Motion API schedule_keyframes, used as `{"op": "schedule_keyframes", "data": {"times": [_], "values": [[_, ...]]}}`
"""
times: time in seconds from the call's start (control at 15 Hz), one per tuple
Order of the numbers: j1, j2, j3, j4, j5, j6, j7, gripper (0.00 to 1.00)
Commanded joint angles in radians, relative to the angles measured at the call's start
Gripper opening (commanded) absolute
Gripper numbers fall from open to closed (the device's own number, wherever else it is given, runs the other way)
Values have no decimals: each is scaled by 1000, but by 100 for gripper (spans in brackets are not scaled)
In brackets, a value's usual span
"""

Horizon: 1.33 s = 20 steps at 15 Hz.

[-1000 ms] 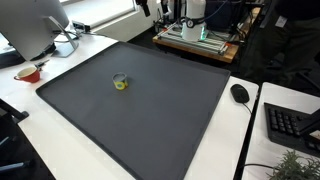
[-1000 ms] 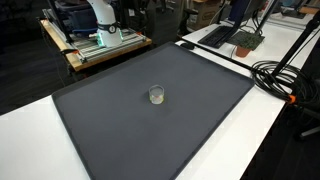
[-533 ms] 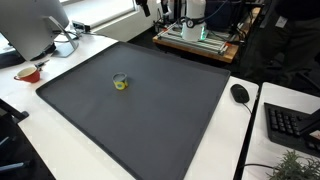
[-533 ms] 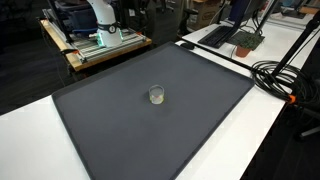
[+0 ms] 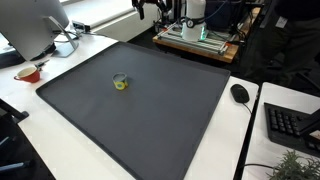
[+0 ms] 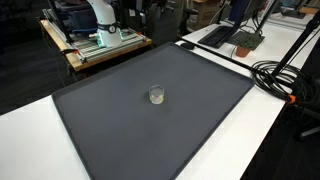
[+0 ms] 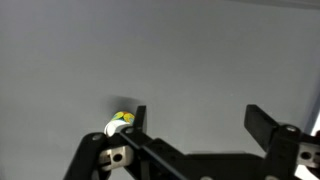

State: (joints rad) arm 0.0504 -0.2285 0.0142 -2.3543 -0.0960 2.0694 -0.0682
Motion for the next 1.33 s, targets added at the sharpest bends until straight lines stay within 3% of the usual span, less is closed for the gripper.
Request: {"op": "schedule_keyframes", "data": {"times": [0.0, 0.47, 0.53, 0.87, 1.07, 1.27], "values": [[-3, 55, 47, 17, -162, -21, -5, 100], [30, 187, 100, 63, -418, -106, -48, 100], [25, 140, 84, 22, -360, -63, -24, 100], [35, 185, 92, 46, -397, -80, -30, 100], [62, 245, 124, 61, -531, -193, -1, 100], [82, 298, 131, 46, -585, -258, -48, 100]]}}
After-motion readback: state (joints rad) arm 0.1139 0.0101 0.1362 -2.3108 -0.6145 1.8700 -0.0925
